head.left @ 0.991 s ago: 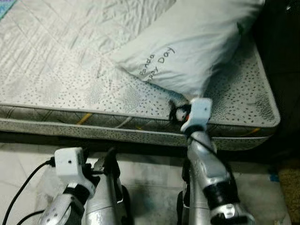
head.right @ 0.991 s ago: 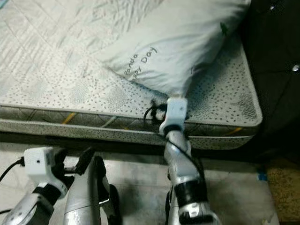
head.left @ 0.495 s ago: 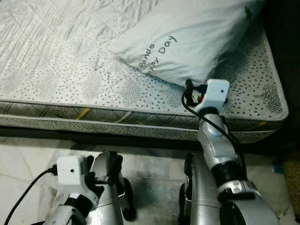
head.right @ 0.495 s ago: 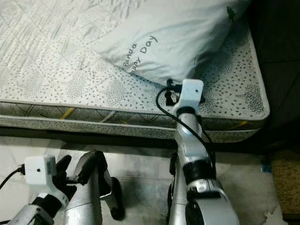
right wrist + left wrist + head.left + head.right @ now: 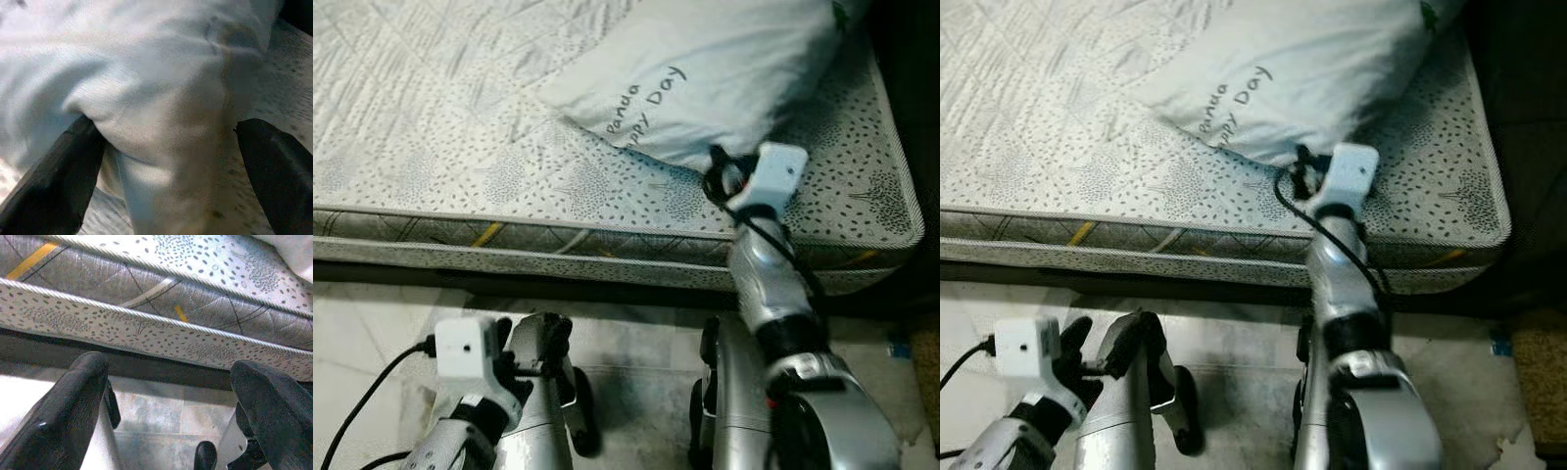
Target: Clean up the room
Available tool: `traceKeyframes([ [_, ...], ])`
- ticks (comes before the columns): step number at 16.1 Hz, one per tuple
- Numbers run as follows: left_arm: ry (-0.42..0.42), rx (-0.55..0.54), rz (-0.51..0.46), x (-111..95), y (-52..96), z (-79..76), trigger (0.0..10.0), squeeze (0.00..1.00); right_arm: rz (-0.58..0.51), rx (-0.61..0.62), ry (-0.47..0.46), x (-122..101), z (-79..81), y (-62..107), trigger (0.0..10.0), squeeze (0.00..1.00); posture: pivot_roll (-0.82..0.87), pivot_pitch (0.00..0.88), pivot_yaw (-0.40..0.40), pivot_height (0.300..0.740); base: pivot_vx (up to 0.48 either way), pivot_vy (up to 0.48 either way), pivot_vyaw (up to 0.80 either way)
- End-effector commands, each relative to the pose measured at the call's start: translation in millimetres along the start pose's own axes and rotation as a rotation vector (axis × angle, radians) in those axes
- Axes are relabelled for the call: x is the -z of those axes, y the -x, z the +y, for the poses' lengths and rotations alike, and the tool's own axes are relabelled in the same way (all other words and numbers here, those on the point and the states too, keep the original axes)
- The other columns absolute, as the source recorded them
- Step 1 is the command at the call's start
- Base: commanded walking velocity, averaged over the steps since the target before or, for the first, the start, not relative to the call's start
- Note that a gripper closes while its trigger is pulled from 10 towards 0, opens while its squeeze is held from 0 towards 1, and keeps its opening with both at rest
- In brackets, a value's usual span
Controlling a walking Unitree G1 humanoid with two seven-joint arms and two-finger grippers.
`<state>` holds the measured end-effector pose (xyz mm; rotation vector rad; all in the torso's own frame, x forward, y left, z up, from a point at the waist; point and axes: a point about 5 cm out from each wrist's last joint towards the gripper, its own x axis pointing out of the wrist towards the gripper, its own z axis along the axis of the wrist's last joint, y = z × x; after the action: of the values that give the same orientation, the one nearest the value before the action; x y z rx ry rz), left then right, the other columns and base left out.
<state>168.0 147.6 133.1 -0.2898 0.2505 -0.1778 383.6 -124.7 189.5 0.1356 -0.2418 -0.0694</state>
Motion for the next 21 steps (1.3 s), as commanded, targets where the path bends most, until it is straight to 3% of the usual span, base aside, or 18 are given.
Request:
traceKeyframes([
  [1,0.0,-0.033,0.036,6.2,1.6,4.0,10.0,0.0,-0.003,-0.022,-0.059,0.1,17.8,1.1,0.0,0.0,0.03,0.364,0.056,0.552,0.0,0.0,0.0],
  [3,-0.004,-0.041,0.031,4.6,2.4,5.5,10.0,0.0,0.008,-0.064,-0.108,2.1,39.6,6.3,0.0,0.0,0.04,0.361,0.054,0.552,0.0,0.0,0.0],
  [7,-0.008,-0.05,0.026,3.8,1.4,7.0,10.0,0.0,0.038,-0.114,-0.159,11.6,60.4,17.7,0.0,0.0,0.04,0.356,0.054,0.552,0.0,0.0,0.0],
  [21,-0.029,-0.07,0.016,1.9,-1.0,10.4,10.0,0.0,0.036,-0.142,-0.137,12.8,61.7,14.2,0.0,0.0,0.04,0.344,0.057,0.552,0.0,0.0,0.0],
])
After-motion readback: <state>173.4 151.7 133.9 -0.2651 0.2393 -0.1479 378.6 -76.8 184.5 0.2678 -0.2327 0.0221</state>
